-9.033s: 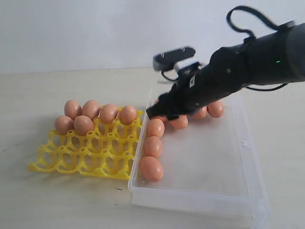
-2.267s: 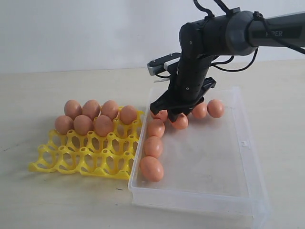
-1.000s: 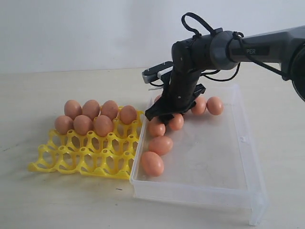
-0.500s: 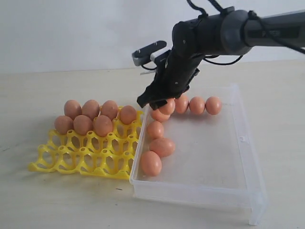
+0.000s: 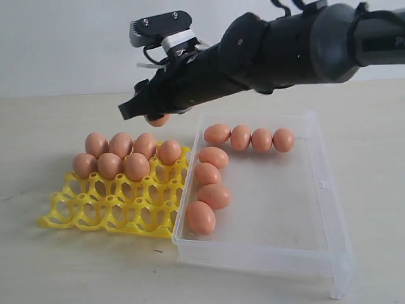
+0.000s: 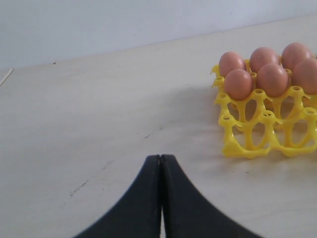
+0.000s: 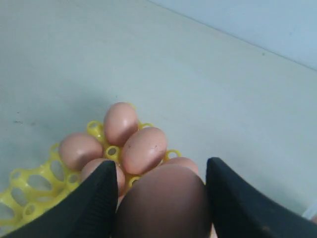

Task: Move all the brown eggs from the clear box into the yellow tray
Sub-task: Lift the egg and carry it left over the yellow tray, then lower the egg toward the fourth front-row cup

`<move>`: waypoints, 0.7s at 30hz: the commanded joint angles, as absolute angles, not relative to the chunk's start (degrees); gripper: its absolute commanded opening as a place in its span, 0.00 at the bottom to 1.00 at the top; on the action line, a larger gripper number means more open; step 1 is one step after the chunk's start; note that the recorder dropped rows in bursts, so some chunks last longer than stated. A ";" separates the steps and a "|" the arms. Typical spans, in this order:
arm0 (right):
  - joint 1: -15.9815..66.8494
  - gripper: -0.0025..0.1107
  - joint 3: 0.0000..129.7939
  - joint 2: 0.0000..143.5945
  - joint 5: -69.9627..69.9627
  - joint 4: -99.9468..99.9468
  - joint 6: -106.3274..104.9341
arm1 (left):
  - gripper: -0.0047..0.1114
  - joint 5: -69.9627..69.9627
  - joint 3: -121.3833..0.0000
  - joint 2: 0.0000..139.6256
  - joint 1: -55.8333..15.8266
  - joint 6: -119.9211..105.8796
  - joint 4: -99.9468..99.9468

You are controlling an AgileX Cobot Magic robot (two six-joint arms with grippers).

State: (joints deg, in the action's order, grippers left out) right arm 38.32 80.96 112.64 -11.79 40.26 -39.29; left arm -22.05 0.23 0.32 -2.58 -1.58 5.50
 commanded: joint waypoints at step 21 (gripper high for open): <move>43.32 0.02 66.99 114.91 17.74 31.17 -24.13 | 0.04 -21.69 0.00 0.00 -2.86 -1.32 5.44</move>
